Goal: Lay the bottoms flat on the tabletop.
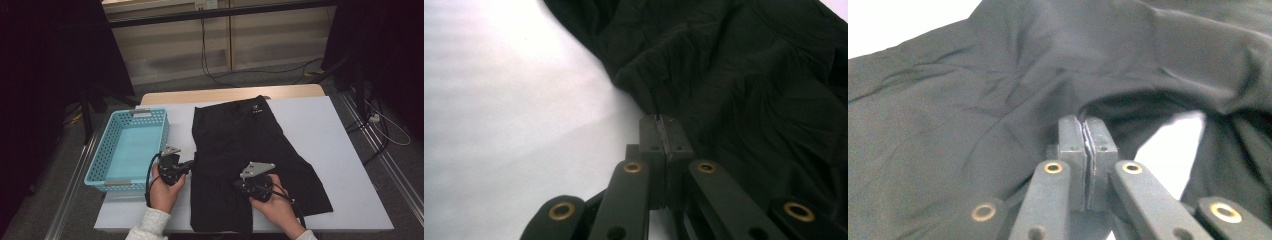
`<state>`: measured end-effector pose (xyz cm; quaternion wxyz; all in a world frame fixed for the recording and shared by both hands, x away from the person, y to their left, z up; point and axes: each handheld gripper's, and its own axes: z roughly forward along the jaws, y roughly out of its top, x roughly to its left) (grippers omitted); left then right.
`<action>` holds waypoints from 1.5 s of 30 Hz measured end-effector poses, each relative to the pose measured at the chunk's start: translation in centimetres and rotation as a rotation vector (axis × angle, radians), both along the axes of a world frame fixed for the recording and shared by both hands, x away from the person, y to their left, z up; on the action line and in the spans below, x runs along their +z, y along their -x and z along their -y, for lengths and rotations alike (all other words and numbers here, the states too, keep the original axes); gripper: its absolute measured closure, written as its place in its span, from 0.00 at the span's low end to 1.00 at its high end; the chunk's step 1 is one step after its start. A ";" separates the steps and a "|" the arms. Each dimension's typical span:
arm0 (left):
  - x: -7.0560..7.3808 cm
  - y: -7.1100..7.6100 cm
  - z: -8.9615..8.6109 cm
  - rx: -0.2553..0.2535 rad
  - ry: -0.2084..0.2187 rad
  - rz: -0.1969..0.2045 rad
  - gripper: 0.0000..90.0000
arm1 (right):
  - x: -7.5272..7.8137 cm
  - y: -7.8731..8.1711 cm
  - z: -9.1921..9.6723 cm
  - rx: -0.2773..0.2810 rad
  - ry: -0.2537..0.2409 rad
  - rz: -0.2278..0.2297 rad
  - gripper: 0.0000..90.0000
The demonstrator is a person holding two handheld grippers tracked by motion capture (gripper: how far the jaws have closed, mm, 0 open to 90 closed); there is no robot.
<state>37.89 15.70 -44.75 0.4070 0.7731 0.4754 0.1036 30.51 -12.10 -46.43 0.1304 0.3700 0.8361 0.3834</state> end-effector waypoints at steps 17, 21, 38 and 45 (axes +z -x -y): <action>-0.1 0.0 -0.1 -0.001 0.015 -0.018 1.00 | 1.0 -0.4 2.4 -0.118 -0.009 0.025 0.74; -0.1 -0.1 -0.1 -0.007 0.005 -0.017 1.00 | -0.1 -0.7 1.6 -0.086 0.024 0.001 0.83; -0.5 0.1 0.3 -0.036 0.011 -0.039 0.82 | 2.1 1.0 3.0 -0.075 0.006 0.041 0.83; -0.2 0.1 0.2 -0.009 0.038 0.008 0.53 | 0.9 1.2 -1.1 0.117 -0.060 0.032 0.62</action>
